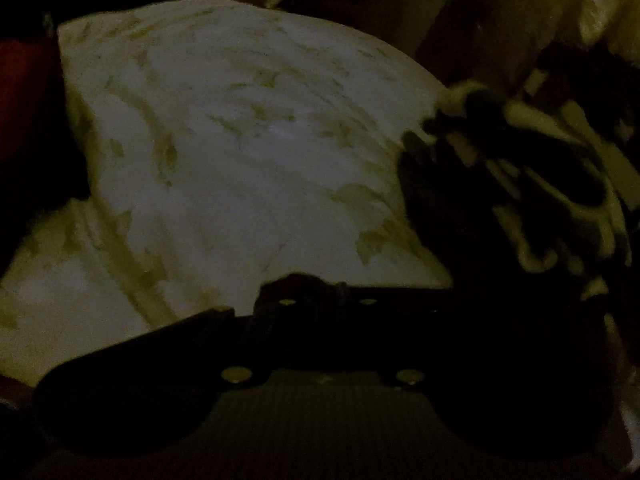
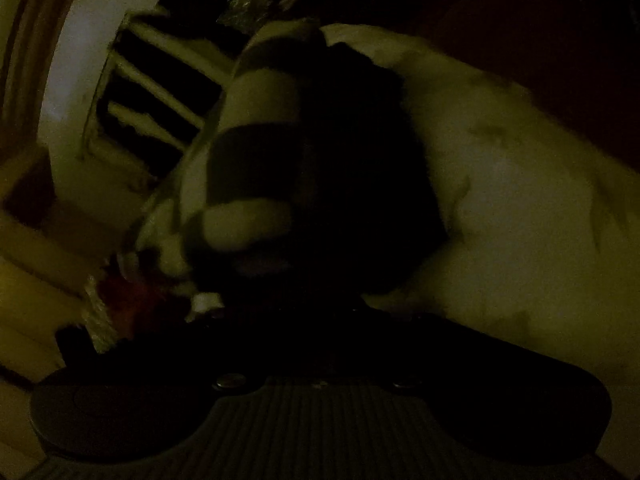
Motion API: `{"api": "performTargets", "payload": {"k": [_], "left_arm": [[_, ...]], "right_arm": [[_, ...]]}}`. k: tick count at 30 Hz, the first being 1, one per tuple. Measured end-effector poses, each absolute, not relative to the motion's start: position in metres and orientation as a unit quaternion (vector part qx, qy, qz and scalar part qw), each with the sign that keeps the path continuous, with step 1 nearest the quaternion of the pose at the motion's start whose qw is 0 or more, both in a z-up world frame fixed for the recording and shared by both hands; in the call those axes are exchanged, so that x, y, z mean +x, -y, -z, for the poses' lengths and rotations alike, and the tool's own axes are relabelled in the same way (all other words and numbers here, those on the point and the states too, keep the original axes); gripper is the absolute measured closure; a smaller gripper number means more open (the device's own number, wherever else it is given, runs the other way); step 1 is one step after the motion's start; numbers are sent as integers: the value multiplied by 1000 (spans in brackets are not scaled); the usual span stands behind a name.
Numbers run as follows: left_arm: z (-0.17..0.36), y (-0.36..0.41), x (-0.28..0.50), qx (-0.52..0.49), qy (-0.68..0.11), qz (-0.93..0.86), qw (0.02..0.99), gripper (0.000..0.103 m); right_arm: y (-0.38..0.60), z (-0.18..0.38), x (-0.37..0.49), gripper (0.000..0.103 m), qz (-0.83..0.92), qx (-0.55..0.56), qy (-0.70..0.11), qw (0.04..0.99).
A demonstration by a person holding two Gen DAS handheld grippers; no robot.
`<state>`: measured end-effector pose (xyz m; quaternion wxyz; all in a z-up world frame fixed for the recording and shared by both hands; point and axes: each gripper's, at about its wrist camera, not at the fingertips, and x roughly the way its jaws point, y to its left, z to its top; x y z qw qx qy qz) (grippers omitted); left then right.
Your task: Fold small clothes
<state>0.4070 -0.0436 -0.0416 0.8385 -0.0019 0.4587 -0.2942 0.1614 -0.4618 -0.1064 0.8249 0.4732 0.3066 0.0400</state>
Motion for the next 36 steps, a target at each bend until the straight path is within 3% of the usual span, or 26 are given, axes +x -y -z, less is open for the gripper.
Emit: {"api": "performTargets", "payload": {"k": [2,4,6,7,8,9,13,24,28,30,31,33,34,35,36], "left_arm": [[51,47,415,7,-468,287,836,92],[55,50,416,28,-464,279,840,90],[60,49,417,18,-466,275,841,80],[61,49,418,17,-465,267,844,43],[61,48,417,29,-459,248,852,0],[60,48,415,50,-443,217,868,2],[54,39,418,71,-438,210,871,0],[64,-39,285,95,-492,362,786,0],[86,-40,275,77,-511,378,768,1],[93,-35,276,56,-504,389,769,6],[96,-33,279,49,-499,388,773,12],[103,-26,284,45,-498,395,770,44],[105,-23,284,45,-501,397,767,77],[110,-21,285,39,-508,400,762,85],[113,-21,286,29,-511,400,761,86]], "right_arm": [[458,101,163,80,-40,418,-299,857],[455,96,163,51,-19,365,-305,879],[455,91,159,41,-7,334,-300,894],[458,90,155,41,-5,329,-294,897],[460,87,148,41,-5,332,-288,898],[463,85,142,39,-5,341,-285,896],[465,82,119,15,-32,394,-301,868],[420,103,44,3,-96,477,-377,788],[407,106,42,0,-90,470,-377,793],[404,108,43,0,-93,479,-376,788],[402,107,46,0,-95,482,-377,785],[398,107,50,0,-104,483,-375,784],[397,108,51,0,-109,485,-374,783],[395,110,54,0,-113,488,-374,781],[394,112,58,0,-114,489,-376,778]]}}
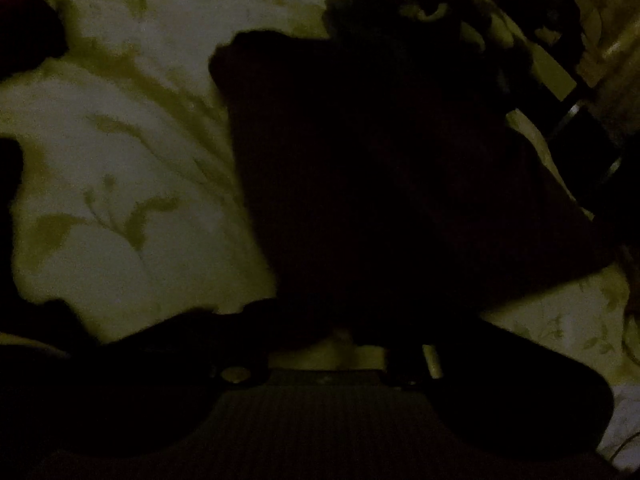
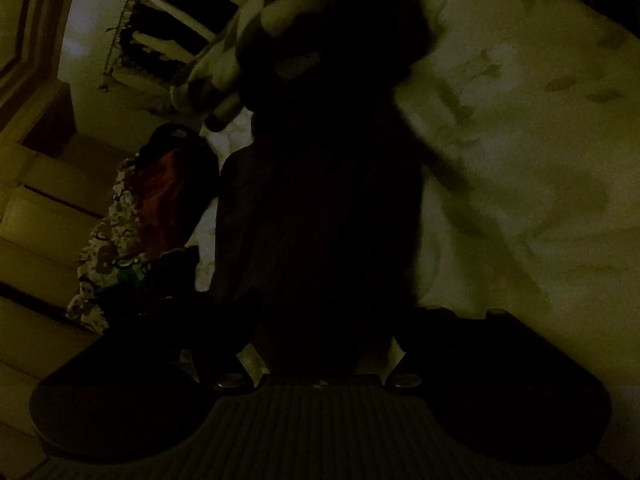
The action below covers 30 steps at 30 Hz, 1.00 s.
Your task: Fold small clothes
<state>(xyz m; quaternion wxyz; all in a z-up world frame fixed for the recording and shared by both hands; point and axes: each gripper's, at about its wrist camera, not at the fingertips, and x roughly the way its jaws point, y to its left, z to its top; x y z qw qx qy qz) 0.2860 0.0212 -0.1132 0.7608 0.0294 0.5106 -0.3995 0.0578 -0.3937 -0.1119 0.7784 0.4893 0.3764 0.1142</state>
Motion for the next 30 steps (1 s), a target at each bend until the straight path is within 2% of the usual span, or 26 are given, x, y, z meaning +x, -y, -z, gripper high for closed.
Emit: {"api": "performTargets", "payload": {"k": [2,3,4,5,6,10,13,16,20,23,24,25,26,28,29,30], "left_arm": [[116,-23,282,27,-508,393,766,91],[115,-23,280,27,-506,393,767,93],[111,-24,278,27,-503,393,769,94],[105,-25,275,34,-497,395,772,95],[97,-27,272,45,-489,397,776,95],[45,-54,265,40,-463,408,786,95],[11,-66,254,81,-458,405,787,95],[-1,-73,234,109,-478,412,768,95],[33,-76,204,192,-498,370,760,95],[65,-84,194,198,-516,350,756,91],[67,-87,193,199,-513,342,762,86],[63,-90,192,205,-510,332,766,70],[56,-91,190,211,-503,321,774,47],[31,-89,182,227,-464,309,799,24],[18,-85,174,237,-441,311,808,18],[2,-77,163,249,-413,320,816,13]], "right_arm": [[392,117,62,0,-120,488,-379,777],[389,120,64,9,-124,487,-377,778],[386,122,66,50,-127,488,-373,779],[384,124,67,74,-135,495,-368,775],[384,126,66,73,-136,509,-364,768],[389,104,46,79,-145,526,-345,763],[386,79,26,80,-158,538,-344,753],[369,55,6,80,-167,512,-376,754],[340,53,-16,79,-170,479,-422,751],[318,73,-24,73,-147,429,-454,767],[317,80,-27,65,-141,429,-453,769],[319,85,-30,64,-135,441,-453,763],[324,87,-32,61,-137,454,-452,756],[337,75,-40,40,-125,446,-435,772],[346,64,-45,32,-114,429,-423,790],[351,52,-47,14,-109,407,-412,808]]}}
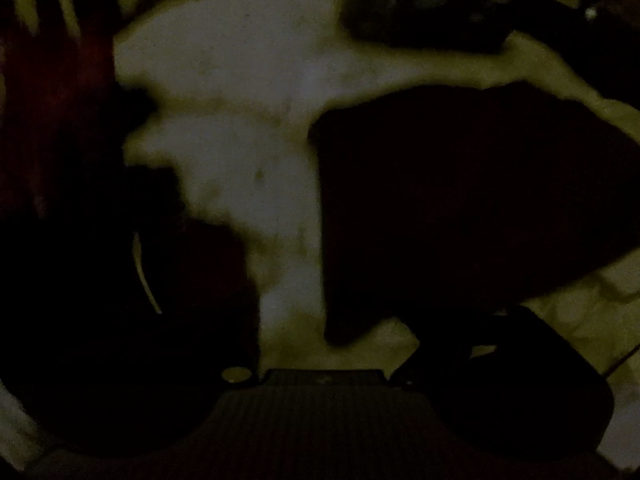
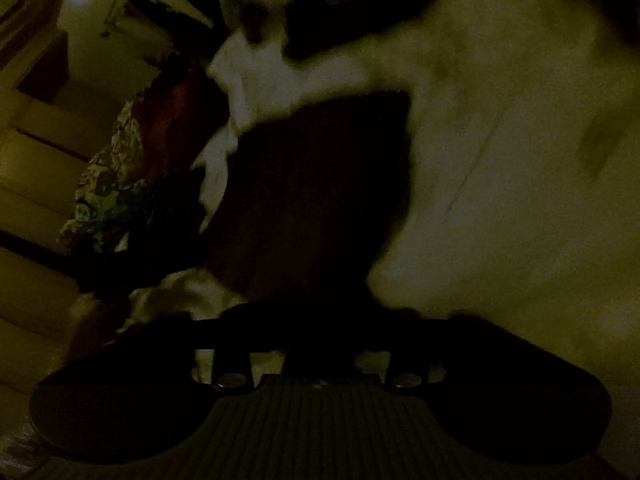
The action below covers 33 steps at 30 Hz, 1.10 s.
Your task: Fold small clothes
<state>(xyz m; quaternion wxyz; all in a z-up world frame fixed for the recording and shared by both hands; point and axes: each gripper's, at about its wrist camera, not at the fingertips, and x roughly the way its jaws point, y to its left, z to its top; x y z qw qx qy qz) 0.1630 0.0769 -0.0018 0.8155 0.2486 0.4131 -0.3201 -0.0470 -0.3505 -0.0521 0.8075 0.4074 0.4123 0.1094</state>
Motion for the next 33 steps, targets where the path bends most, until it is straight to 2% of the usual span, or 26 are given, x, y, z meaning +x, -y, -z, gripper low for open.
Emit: {"api": "performTargets", "payload": {"k": [1,2,6,9,12,15,16,17,19,24,33], "left_arm": [[-10,-67,150,258,-387,329,822,5],[-20,-53,136,269,-359,336,828,2],[-33,18,59,312,-258,423,811,2],[-23,68,11,326,-222,482,783,2],[-8,102,-11,331,-222,503,767,2],[5,115,-18,317,-251,527,748,9],[12,117,-22,327,-253,520,748,14],[18,119,-24,336,-253,513,748,24],[27,119,-30,347,-247,513,745,31],[37,130,-61,409,-199,511,730,33],[50,155,-68,407,-212,531,712,33]], "right_arm": [[357,40,-48,0,-104,385,-399,825],[364,31,-48,0,-94,372,-383,840],[386,35,-28,0,-91,402,-347,842],[390,55,-11,0,-95,426,-358,826],[392,72,3,0,-89,430,-375,816],[391,81,7,1,-95,437,-382,809],[393,83,7,1,-96,440,-380,808],[394,84,7,1,-97,442,-380,807],[395,84,6,1,-103,440,-380,807],[394,88,9,1,-115,438,-382,806],[399,100,13,2,-121,460,-381,793]]}}
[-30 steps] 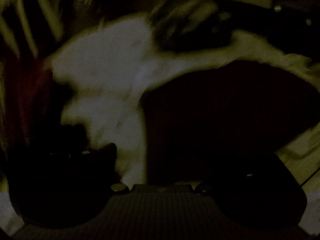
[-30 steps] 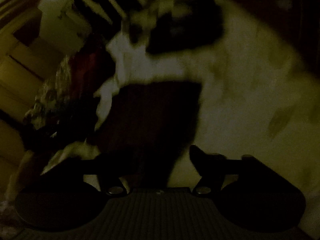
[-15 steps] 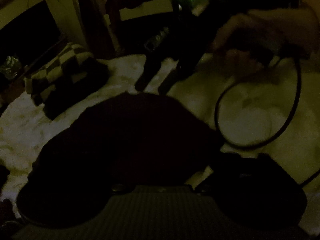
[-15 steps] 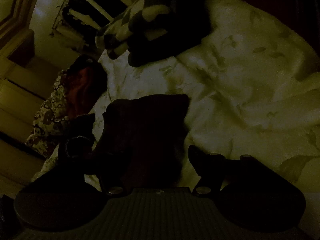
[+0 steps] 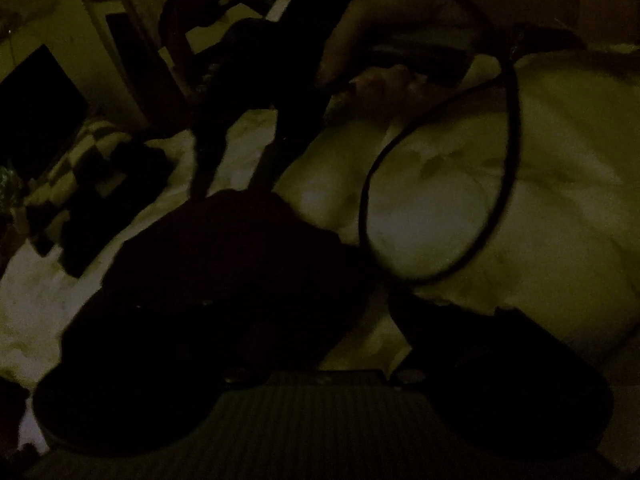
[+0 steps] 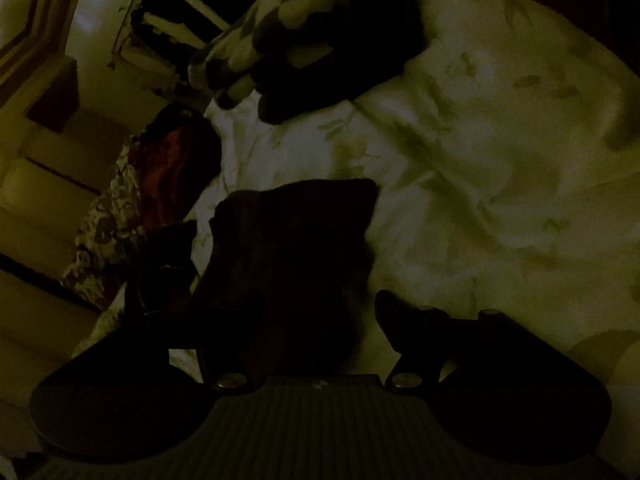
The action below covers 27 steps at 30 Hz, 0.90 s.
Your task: Fold small clothes
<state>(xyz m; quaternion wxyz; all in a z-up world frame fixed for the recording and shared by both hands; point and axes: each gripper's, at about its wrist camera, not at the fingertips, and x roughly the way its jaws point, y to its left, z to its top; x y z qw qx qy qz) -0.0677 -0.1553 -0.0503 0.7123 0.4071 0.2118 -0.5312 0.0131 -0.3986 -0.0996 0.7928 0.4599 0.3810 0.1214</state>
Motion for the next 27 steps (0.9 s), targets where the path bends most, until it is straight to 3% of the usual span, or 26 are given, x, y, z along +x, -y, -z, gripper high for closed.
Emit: {"api": "performTargets", "payload": {"k": [4,5,6,8,9,10,12,18,23,27], "left_arm": [[57,168,-76,420,-185,503,733,59],[59,169,-80,423,-180,499,734,71],[61,167,-80,417,-183,503,735,76],[60,162,-76,388,-198,509,743,83],[57,159,-72,372,-206,511,747,84],[52,153,-67,354,-216,515,750,87],[40,140,-58,326,-227,515,760,90],[-1,71,-2,199,-275,500,797,91],[-19,-6,61,111,-300,417,851,92],[-7,-64,107,69,-340,339,874,92]], "right_arm": [[397,107,22,3,-124,481,-371,785],[397,110,25,3,-127,489,-368,780],[397,113,28,10,-129,498,-367,775],[395,119,32,39,-134,506,-367,769],[393,120,34,70,-135,502,-369,770],[392,120,34,80,-133,500,-369,772],[392,114,31,86,-131,498,-364,776],[388,58,41,93,-163,508,-317,784],[346,16,102,94,-218,505,-300,780],[287,14,169,94,-243,510,-311,764]]}}
